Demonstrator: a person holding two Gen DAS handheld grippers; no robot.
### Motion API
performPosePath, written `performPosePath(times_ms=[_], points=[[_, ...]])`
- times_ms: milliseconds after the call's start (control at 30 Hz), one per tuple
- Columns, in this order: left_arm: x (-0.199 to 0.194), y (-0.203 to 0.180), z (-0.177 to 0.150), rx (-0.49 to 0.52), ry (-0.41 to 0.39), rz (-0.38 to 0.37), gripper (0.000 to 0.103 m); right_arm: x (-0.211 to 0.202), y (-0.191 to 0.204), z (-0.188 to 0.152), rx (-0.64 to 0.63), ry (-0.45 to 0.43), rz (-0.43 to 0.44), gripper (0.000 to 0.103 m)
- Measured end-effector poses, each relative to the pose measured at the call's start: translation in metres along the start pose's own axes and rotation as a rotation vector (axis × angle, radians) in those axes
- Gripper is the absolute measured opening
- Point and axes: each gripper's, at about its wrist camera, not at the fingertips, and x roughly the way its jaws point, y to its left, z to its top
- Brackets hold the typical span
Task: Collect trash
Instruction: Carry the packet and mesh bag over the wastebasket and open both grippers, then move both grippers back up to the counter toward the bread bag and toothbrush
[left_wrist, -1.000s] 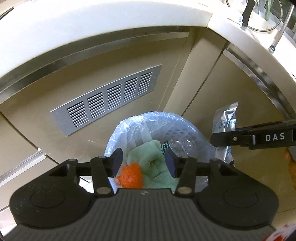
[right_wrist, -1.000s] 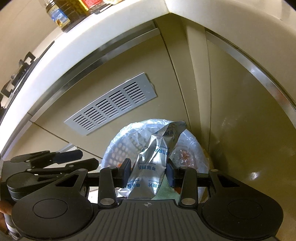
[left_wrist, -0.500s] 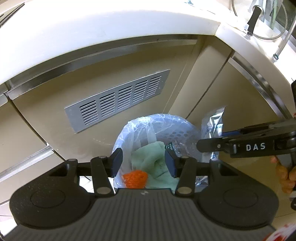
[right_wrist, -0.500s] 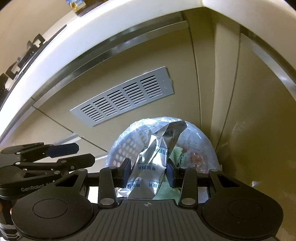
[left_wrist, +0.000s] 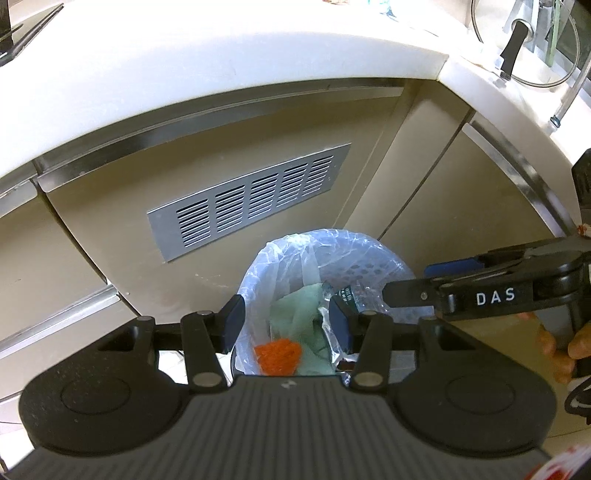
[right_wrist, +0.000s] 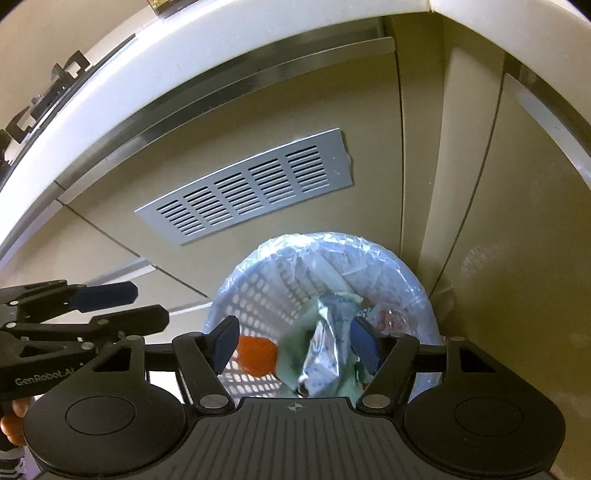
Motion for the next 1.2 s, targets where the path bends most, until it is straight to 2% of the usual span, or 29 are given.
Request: performPosePath(times_ms=[400,667,867,1200], points=[[-0.023,-0.012,-0.011,0.013,-0.011,-0.011,0.046,-0.029,-0.006,-0.019,0.053,-0.014,-0.009,0.067],[-0.057,-0.027,-0.008,0.037,-0.036,-0.012,0.046,-0.072,0.006,-0.03,0.057,-0.072,0.039,0.067],[-0.087,-0.04,0.009,0.069,-0.099,-0.025,0.046,-0.113,0.008,-0.029,0.073,-0.149,0.057,0.067],[-0.115,-0.051,0.052,0.095,-0.206,-0.057,0.046,-0.168,-0.009,-0.021,0.15,-0.283,0.009,0.067]])
